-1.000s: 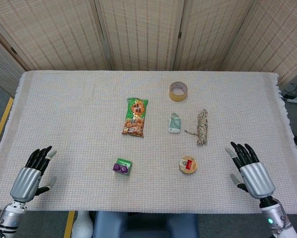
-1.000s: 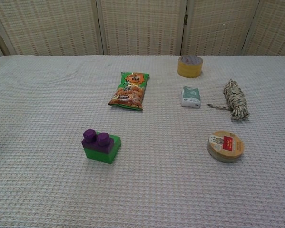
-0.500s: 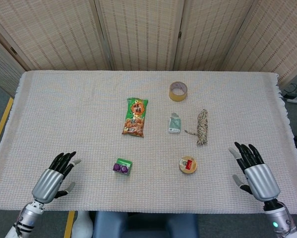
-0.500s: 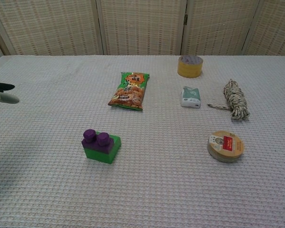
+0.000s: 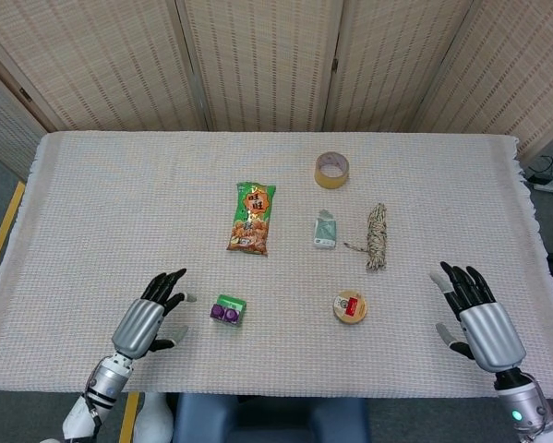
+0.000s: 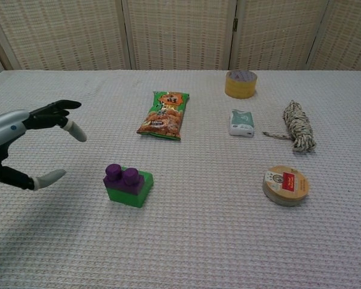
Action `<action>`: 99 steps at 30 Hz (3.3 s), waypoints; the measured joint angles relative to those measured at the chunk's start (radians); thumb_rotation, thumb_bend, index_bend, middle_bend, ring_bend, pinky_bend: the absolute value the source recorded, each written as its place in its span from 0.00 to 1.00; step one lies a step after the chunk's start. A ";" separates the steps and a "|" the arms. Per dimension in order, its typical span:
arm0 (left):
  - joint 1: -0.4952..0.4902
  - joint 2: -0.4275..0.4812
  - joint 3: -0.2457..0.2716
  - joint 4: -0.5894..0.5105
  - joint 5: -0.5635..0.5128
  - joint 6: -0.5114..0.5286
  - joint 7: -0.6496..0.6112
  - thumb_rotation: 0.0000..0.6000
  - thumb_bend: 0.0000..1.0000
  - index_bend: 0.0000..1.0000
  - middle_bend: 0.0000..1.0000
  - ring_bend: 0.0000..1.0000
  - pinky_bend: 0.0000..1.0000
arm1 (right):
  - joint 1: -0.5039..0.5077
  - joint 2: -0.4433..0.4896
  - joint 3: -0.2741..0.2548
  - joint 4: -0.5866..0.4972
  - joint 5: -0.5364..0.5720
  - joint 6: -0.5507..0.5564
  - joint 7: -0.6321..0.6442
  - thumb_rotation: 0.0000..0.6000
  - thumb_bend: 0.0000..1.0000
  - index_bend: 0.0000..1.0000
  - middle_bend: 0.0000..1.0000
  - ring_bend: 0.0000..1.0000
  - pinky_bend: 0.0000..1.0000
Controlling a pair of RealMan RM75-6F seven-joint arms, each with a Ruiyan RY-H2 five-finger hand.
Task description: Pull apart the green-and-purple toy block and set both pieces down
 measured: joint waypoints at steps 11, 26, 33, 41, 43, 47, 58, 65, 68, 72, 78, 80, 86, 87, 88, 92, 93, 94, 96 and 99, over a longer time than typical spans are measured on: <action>-0.050 -0.086 -0.031 -0.025 -0.125 -0.089 0.164 1.00 0.40 0.29 0.00 0.00 0.00 | 0.001 0.020 0.007 -0.002 0.010 0.002 0.044 1.00 0.40 0.00 0.00 0.00 0.00; -0.109 -0.183 -0.060 0.018 -0.268 -0.161 0.283 1.00 0.40 0.31 0.00 0.00 0.00 | -0.001 0.040 0.007 -0.001 0.011 0.006 0.086 1.00 0.40 0.00 0.00 0.00 0.00; -0.124 -0.199 -0.068 0.041 -0.284 -0.167 0.266 1.00 0.41 0.38 0.00 0.00 0.00 | 0.002 0.040 0.010 -0.001 0.020 -0.005 0.084 1.00 0.40 0.00 0.00 0.00 0.00; -0.130 -0.215 -0.070 0.081 -0.291 -0.170 0.215 1.00 0.41 0.50 0.00 0.00 0.00 | 0.001 0.042 0.015 -0.002 0.023 0.001 0.088 1.00 0.40 0.00 0.00 0.00 0.00; -0.130 -0.218 -0.071 0.085 -0.288 -0.164 0.200 1.00 0.42 0.55 0.00 0.00 0.00 | 0.000 0.043 0.015 -0.002 0.024 0.002 0.089 1.00 0.40 0.00 0.00 0.00 0.00; -0.124 -0.223 -0.070 0.089 -0.245 -0.126 0.148 1.00 0.46 0.65 0.04 0.00 0.00 | 0.002 0.042 0.015 -0.002 0.024 -0.004 0.088 1.00 0.40 0.00 0.00 0.00 0.00; -0.085 -0.184 -0.052 0.014 -0.115 0.014 0.024 1.00 0.49 0.73 0.10 0.00 0.00 | 0.051 0.002 0.013 0.043 -0.005 -0.054 0.188 1.00 0.40 0.00 0.00 0.00 0.00; -0.079 -0.128 -0.081 -0.155 -0.197 -0.003 0.035 1.00 0.49 0.73 0.10 0.00 0.00 | 0.137 -0.096 -0.013 0.142 -0.058 -0.144 0.420 1.00 0.40 0.00 0.00 0.00 0.00; -0.083 -0.110 -0.107 -0.211 -0.270 -0.023 0.045 1.00 0.49 0.73 0.10 0.00 0.00 | 0.184 -0.135 -0.026 0.163 -0.084 -0.186 0.501 1.00 0.40 0.00 0.00 0.00 0.00; -0.093 -0.090 -0.146 -0.268 -0.386 -0.055 0.054 1.00 0.49 0.73 0.10 0.00 0.00 | 0.226 -0.182 -0.022 0.161 -0.087 -0.208 0.602 1.00 0.40 0.00 0.00 0.00 0.00; -0.117 -0.063 -0.210 -0.350 -0.540 -0.079 0.080 1.00 0.49 0.73 0.10 0.00 0.00 | 0.278 -0.294 0.006 0.154 -0.069 -0.219 0.707 1.00 0.40 0.00 0.00 0.00 0.00; -0.119 -0.057 -0.218 -0.380 -0.550 -0.073 0.083 1.00 0.49 0.73 0.10 0.00 0.00 | 0.293 -0.309 0.010 0.157 -0.064 -0.226 0.755 1.00 0.40 0.00 0.00 0.00 0.00; -0.123 -0.044 -0.222 -0.459 -0.571 -0.048 0.100 1.00 0.49 0.73 0.10 0.00 0.00 | 0.333 -0.415 0.025 0.226 -0.035 -0.240 0.906 1.00 0.40 0.00 0.00 0.00 0.00; -0.124 -0.043 -0.221 -0.467 -0.573 -0.044 0.105 1.00 0.49 0.73 0.10 0.00 0.00 | 0.338 -0.435 0.027 0.242 -0.029 -0.243 0.927 1.00 0.40 0.00 0.00 0.00 0.00; -0.126 -0.043 -0.220 -0.473 -0.576 -0.040 0.110 1.00 0.49 0.73 0.11 0.00 0.00 | 0.344 -0.459 0.028 0.264 -0.020 -0.249 0.954 1.00 0.40 0.00 0.00 0.00 0.00; -0.133 -0.058 -0.213 -0.491 -0.579 -0.022 0.127 1.00 0.49 0.73 0.11 0.00 0.00 | 0.365 -0.506 0.027 0.293 0.002 -0.276 1.037 1.00 0.40 0.00 0.00 0.00 0.00; -0.135 -0.061 -0.210 -0.495 -0.578 -0.019 0.131 1.00 0.49 0.73 0.11 0.00 0.00 | 0.371 -0.517 0.027 0.299 0.006 -0.283 1.053 1.00 0.40 0.00 0.00 0.00 0.00; -0.136 -0.065 -0.207 -0.499 -0.577 -0.015 0.135 1.00 0.49 0.73 0.11 0.00 0.00 | 0.378 -0.534 0.027 0.306 0.010 -0.288 1.068 1.00 0.40 0.00 0.00 0.00 0.00; -0.138 -0.074 -0.202 -0.505 -0.574 -0.006 0.140 1.00 0.49 0.73 0.11 0.00 0.00 | 0.386 -0.553 0.028 0.315 0.016 -0.293 1.080 1.00 0.40 0.00 0.00 0.00 0.00; -0.139 -0.087 -0.197 -0.510 -0.569 0.003 0.141 1.00 0.49 0.73 0.11 0.00 0.00 | 0.398 -0.579 0.035 0.320 0.026 -0.296 1.110 1.00 0.40 0.00 0.00 0.00 0.00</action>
